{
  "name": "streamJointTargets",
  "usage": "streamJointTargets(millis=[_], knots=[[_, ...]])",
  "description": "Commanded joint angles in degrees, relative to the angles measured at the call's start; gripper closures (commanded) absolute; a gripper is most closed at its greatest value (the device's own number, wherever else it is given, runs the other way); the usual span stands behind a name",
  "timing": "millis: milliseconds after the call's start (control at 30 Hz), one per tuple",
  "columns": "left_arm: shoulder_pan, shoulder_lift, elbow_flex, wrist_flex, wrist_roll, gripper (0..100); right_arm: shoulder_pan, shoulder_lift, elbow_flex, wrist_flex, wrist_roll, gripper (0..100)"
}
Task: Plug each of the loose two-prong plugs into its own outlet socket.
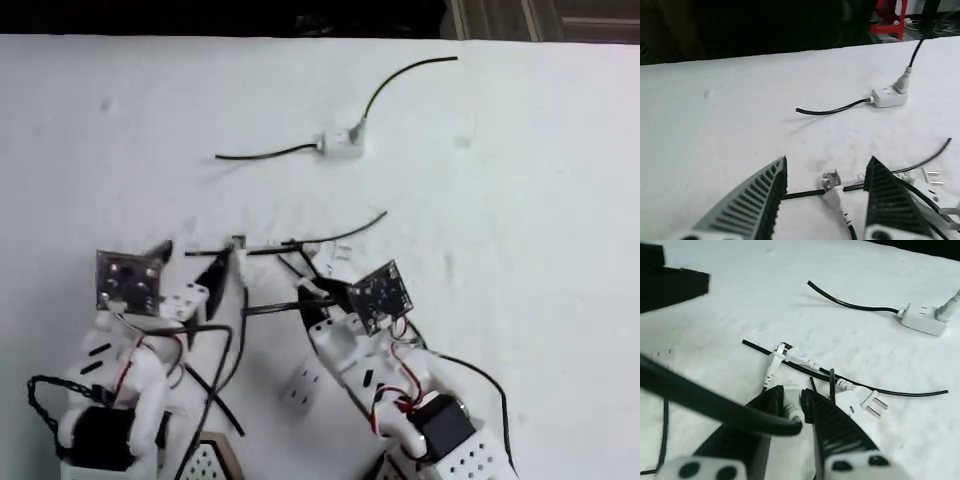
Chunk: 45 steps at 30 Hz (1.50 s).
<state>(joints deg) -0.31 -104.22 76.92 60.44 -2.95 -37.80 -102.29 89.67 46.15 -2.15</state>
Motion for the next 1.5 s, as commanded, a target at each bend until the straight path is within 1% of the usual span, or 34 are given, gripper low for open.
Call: streamJointTargets(millis=[0,133,167,267,433,533,633,733,800,867,967,1033,1133,1233,1333,1467], knots=[[-4.00,0.92,-2.81,0.18,-0.09,74,2.77,-0.40,-2.46,-0.92,0.00,98.1],[-4.70,9.36,-8.26,3.96,-2.81,74,3.12,-0.40,-2.55,1.54,0.00,98.1],[-5.05,12.97,-10.46,5.01,-3.08,74,3.12,-0.40,-2.55,1.71,0.00,98.1],[-6.20,25.45,-17.76,8.00,-7.74,74,3.12,-0.40,-2.55,1.71,0.00,98.1],[-9.36,41.89,-25.85,12.57,-8.88,74,3.03,-0.40,-2.46,1.89,0.00,98.1],[-13.32,46.55,-27.25,14.77,-9.41,73,3.03,-0.40,-2.20,1.89,0.00,98.1],[-19.12,48.75,-26.99,17.41,-13.98,68,2.86,-0.40,-2.20,3.03,0.00,98.1],[-24.57,50.33,-26.99,19.60,-16.44,64,0.57,-0.40,-2.11,4.00,0.00,98.1],[-26.24,51.91,-26.64,20.48,-18.02,63,-1.10,-0.40,-2.11,4.79,0.00,98.1],[-26.07,54.02,-25.67,20.66,-19.60,63,-1.89,-0.40,-2.11,5.67,0.00,98.1],[-21.93,57.98,-25.23,20.40,-20.22,63,-1.45,-0.40,-2.46,6.29,0.26,98.1],[-17.01,60.53,-25.41,20.31,-20.31,63,1.63,-0.75,-2.81,6.29,0.53,98.1],[-7.60,62.99,-25.41,19.69,-19.78,64,9.89,-0.40,-6.68,6.29,0.79,98.1],[0.92,63.25,-25.76,18.99,-16.70,64,17.98,-0.40,-9.32,6.37,4.40,98.1],[7.60,63.34,-27.43,18.90,-12.75,64,26.33,-0.75,-10.90,7.16,6.68,98.1],[16.04,63.78,-28.57,19.08,-11.34,63,34.68,-0.66,-13.80,8.57,7.74,98.1]])
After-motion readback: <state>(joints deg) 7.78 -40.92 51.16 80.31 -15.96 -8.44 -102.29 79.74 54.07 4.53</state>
